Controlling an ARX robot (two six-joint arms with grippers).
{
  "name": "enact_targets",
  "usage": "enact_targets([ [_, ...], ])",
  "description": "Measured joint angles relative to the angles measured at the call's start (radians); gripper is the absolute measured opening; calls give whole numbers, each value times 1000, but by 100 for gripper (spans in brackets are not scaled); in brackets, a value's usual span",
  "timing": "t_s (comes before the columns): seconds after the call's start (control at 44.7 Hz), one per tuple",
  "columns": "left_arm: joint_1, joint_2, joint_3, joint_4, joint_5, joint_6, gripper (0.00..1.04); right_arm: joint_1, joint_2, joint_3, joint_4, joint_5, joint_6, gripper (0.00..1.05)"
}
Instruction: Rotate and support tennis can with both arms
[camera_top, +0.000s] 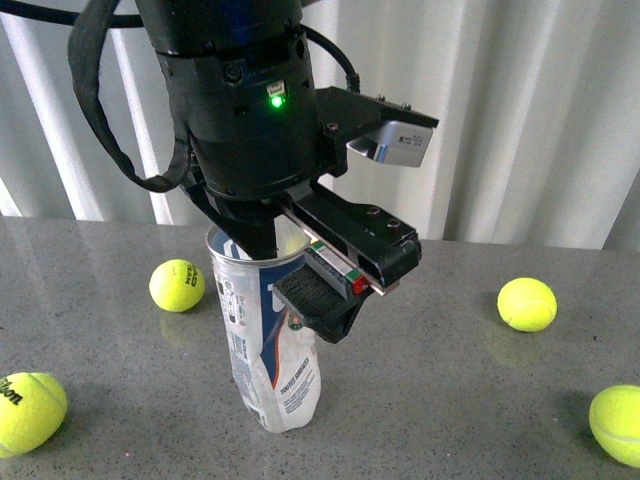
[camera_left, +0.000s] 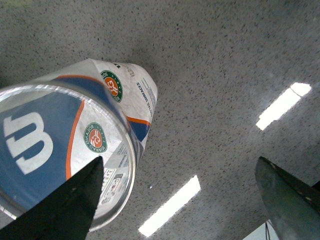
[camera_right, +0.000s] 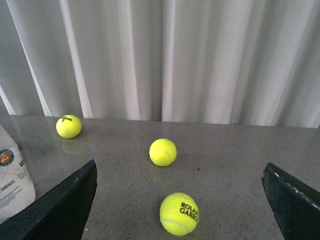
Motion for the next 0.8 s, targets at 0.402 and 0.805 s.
enact_targets([
  [0.402, 39, -180, -137, 212, 175, -271, 98, 0, 0, 0, 0, 0, 0, 98],
  [0.805, 117, -442, -442, 610, 87, -865, 98, 0, 0, 0, 0, 0, 0, 98],
])
